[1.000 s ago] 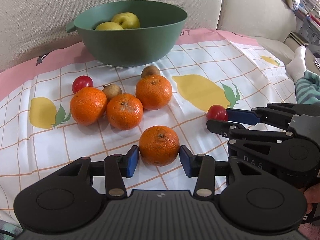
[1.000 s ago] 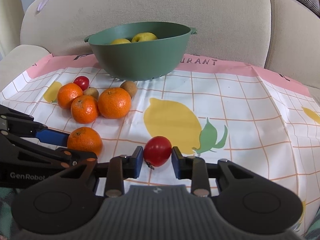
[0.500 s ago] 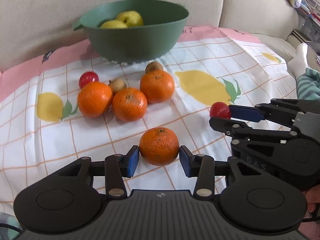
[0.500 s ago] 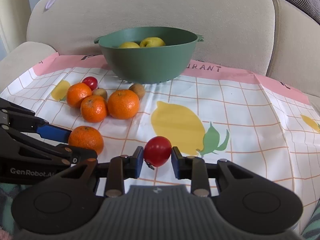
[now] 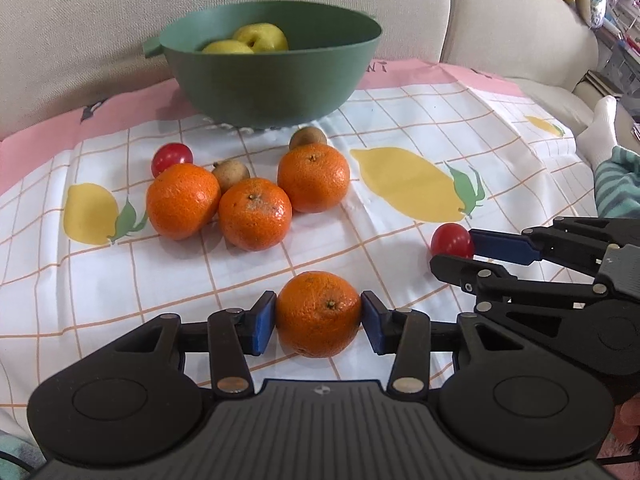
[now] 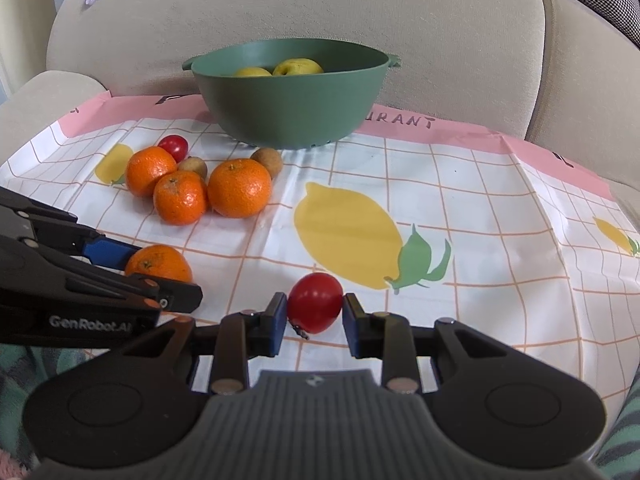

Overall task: Organize fruits
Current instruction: 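Carry the mandarin and tomato over the colander with both tools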

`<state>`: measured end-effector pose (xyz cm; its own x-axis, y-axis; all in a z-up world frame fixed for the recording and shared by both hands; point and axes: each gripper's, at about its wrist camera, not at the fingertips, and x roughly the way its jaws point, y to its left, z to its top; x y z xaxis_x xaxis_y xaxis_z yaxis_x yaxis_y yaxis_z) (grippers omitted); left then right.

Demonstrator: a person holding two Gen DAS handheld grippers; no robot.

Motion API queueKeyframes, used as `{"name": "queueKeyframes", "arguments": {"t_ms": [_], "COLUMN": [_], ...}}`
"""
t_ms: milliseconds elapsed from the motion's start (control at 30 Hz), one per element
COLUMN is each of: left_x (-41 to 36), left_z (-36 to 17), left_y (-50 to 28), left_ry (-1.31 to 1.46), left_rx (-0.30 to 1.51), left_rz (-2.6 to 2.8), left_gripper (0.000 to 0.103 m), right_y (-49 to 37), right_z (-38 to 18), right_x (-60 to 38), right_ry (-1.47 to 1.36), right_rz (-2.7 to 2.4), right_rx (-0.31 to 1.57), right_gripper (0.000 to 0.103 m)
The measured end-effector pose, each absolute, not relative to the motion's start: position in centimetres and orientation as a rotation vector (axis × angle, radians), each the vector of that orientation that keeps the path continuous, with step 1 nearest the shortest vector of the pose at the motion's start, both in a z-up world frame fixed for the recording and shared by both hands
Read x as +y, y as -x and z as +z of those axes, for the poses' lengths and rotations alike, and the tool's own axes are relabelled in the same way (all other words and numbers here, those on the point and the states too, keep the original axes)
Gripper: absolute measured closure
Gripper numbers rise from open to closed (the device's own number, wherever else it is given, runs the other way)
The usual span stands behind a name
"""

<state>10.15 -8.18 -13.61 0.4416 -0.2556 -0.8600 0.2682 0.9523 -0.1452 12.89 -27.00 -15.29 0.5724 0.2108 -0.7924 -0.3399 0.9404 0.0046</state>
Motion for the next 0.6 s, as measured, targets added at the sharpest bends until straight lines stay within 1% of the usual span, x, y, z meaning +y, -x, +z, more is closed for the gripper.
{"name": "queueKeyframes", "arguments": {"t_ms": [267, 600], "left_x": [-7.2, -5.9], "left_z": [-10.4, -4.8], "left_y": [-9.3, -9.8], "left_ry": [0.008, -0.008], "left_rx": [1.007, 0.934], "left_rz": [-0.299, -0.277], "left_gripper": [0.052, 0.052], "right_y": [-12.2, -11.7], "right_z": [-13.5, -9.0], "right_x": [-26.4, -25.1], "right_ry": [0.168, 0.221], "right_rz": [0.339, 0.398], "right_rx": [0.856, 0.742], "right_gripper": [0.076, 0.076]}}
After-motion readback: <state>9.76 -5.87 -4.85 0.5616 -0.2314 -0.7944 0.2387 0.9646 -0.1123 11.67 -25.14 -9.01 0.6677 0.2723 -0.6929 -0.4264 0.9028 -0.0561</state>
